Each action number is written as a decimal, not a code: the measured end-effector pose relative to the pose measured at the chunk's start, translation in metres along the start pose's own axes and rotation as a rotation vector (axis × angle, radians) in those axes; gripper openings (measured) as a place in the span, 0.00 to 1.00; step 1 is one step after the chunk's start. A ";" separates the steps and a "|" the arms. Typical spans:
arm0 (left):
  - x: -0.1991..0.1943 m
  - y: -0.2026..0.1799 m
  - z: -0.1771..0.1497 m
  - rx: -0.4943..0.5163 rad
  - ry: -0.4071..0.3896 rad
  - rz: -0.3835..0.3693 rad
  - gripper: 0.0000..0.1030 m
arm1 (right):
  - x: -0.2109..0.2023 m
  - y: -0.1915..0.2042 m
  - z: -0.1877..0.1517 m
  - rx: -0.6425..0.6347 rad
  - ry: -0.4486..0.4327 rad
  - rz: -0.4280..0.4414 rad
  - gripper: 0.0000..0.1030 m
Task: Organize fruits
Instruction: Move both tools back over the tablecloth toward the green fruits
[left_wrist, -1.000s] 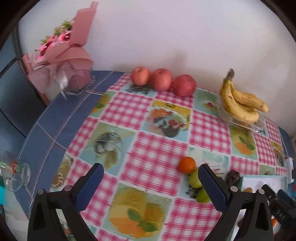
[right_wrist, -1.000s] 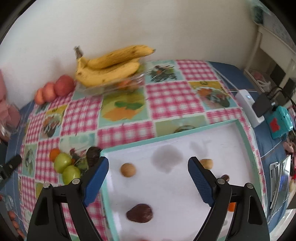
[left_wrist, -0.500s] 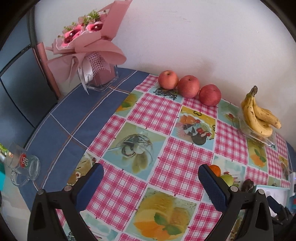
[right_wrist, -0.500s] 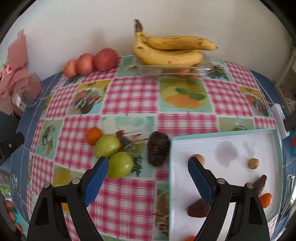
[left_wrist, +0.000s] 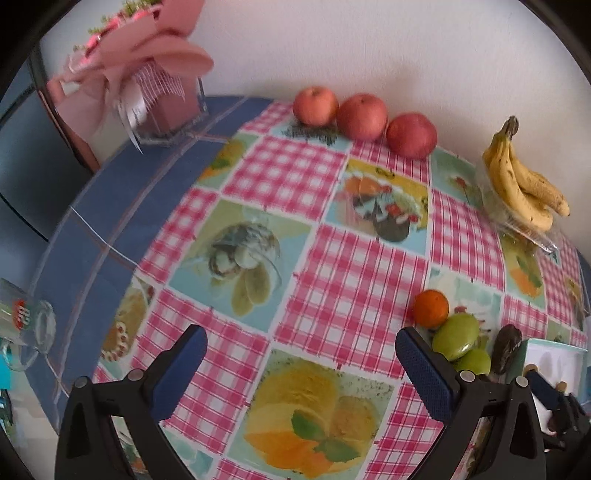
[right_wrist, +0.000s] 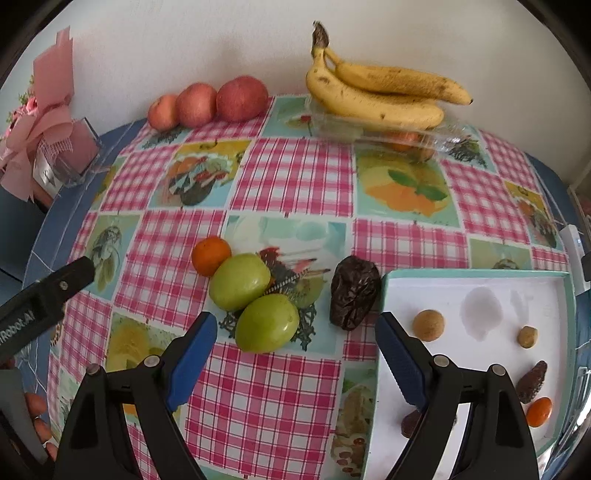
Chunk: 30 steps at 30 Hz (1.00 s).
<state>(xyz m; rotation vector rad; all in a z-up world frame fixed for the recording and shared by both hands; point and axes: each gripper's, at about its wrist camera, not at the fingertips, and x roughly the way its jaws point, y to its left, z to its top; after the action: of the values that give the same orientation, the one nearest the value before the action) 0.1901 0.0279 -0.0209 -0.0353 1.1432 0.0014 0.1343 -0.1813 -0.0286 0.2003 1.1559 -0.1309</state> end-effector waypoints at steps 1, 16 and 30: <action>0.004 0.001 -0.001 -0.005 0.010 -0.007 1.00 | 0.004 0.001 -0.001 0.000 0.010 0.003 0.85; 0.035 0.013 -0.011 -0.096 0.090 -0.021 1.00 | 0.045 0.021 -0.009 -0.070 0.070 0.014 0.85; 0.033 0.005 -0.006 -0.066 0.087 -0.054 1.00 | 0.054 0.026 -0.007 -0.102 0.049 -0.009 0.55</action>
<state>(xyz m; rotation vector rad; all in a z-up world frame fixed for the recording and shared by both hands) 0.1978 0.0319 -0.0535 -0.1265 1.2291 -0.0106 0.1544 -0.1541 -0.0783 0.1080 1.2089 -0.0749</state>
